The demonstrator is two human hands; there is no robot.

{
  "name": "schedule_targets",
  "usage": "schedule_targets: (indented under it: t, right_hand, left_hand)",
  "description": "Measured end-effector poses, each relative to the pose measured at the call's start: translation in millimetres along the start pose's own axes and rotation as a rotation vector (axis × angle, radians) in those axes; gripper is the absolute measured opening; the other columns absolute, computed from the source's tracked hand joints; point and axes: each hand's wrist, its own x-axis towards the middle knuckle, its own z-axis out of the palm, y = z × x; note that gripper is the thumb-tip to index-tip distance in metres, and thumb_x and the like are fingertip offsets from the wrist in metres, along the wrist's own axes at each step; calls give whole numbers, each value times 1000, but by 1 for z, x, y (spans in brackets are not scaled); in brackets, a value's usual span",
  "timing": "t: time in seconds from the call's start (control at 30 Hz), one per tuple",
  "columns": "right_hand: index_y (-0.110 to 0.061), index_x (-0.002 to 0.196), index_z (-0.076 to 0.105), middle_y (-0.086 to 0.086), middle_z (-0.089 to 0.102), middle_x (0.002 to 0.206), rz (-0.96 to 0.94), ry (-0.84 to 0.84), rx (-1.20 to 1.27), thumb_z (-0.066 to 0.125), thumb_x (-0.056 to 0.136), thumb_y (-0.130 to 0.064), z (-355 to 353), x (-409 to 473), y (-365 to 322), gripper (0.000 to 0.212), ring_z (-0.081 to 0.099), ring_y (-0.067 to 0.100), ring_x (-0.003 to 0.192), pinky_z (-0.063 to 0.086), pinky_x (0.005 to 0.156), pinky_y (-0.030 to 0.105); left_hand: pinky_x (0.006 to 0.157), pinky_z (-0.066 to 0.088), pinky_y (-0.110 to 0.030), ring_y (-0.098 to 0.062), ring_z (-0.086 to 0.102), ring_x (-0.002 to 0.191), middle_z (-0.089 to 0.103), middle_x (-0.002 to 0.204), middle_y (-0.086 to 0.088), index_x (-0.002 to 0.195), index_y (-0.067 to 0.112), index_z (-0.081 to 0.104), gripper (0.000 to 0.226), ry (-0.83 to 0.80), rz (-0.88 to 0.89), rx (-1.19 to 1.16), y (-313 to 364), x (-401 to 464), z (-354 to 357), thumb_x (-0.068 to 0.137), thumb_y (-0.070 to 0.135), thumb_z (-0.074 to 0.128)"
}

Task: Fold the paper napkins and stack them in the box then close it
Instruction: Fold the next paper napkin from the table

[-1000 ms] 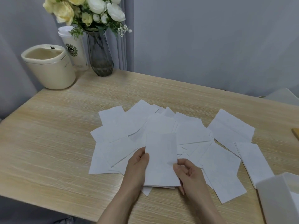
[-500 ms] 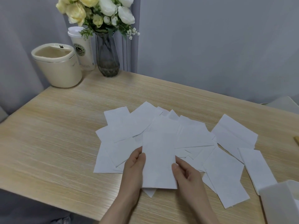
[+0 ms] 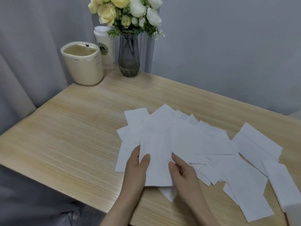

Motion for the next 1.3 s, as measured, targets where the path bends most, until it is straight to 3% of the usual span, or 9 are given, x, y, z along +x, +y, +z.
schedule_targets:
  t: [0.07, 0.2, 0.3, 0.4, 0.5, 0.73, 0.93, 1.13, 1.3]
  right_hand:
    - [-39, 113, 64, -19, 71, 83, -3, -21, -10, 48, 97, -13, 6, 4, -1, 34, 63, -5, 78, 42, 67, 6]
    - [-35, 114, 65, -15, 44, 52, 1, -54, -36, 54, 93, -16, 16, 13, -2, 30, 43, -1, 54, 35, 55, 10]
    - [-35, 112, 64, -17, 55, 60, 15, -16, -65, 60, 90, -19, 20, 22, -10, 28, 51, -3, 59, 40, 62, 9]
    - [-34, 110, 65, -15, 63, 84, 21, 88, -158, 62, 87, -25, 20, 41, -17, 26, 55, 6, 74, 46, 76, 25]
    - [-34, 113, 61, -15, 60, 103, 17, 157, -267, 63, 86, -29, 20, 65, -22, 28, 56, 7, 92, 45, 87, 31]
    - [-28, 119, 54, -10, 55, 111, 134, 175, -426, 66, 78, -37, 35, 110, -23, 44, 54, 11, 95, 37, 78, 28]
    - [-29, 111, 54, -12, 55, 95, 138, 184, -434, 69, 74, -34, 42, 119, -21, 40, 58, 13, 95, 37, 73, 28]
    - [-28, 81, 60, -14, 60, 76, 127, 214, -394, 62, 78, -31, 41, 119, -21, 5, 58, 12, 78, 35, 59, 26]
    - [-22, 82, 60, -8, 69, 62, 169, 208, -191, 61, 81, -28, 31, 112, -21, 6, 61, 12, 72, 42, 64, 29]
  left_hand:
    - [84, 54, -34, -12, 69, 101, 73, 108, 9, 120, 27, 63, 31, 9, -13, -9, 0, 2, -8, 99, 9, 49]
    - [73, 54, -32, -18, 72, 94, 75, 103, 2, 113, 22, 67, 28, 53, -24, -46, 3, 9, -23, 98, 6, 50]
    - [65, 55, -28, -19, 73, 90, 76, 100, 0, 109, 22, 68, 26, 112, -14, -80, 7, 16, -35, 97, 5, 52]
    - [60, 53, -21, -13, 73, 84, 76, 99, 3, 107, 23, 68, 27, 181, 24, -89, 10, 23, -47, 97, 4, 51]
    - [66, 53, -27, -13, 72, 85, 76, 100, 4, 107, 25, 68, 29, 206, 33, -96, 11, 28, -52, 97, 3, 51]
    - [68, 54, -27, -17, 72, 91, 75, 105, 2, 116, 21, 65, 27, 188, 21, -121, 8, 29, -56, 98, 6, 51]
    - [66, 54, -26, -16, 72, 90, 75, 104, 3, 113, 21, 65, 26, 189, 23, -118, 7, 30, -57, 97, 6, 52]
    - [62, 53, -22, -15, 72, 87, 75, 103, 2, 112, 22, 65, 25, 193, 21, -116, 7, 30, -57, 97, 6, 52]
    - [65, 52, -26, -15, 71, 87, 75, 106, 0, 115, 20, 64, 25, 205, 20, -121, 7, 31, -59, 97, 7, 53]
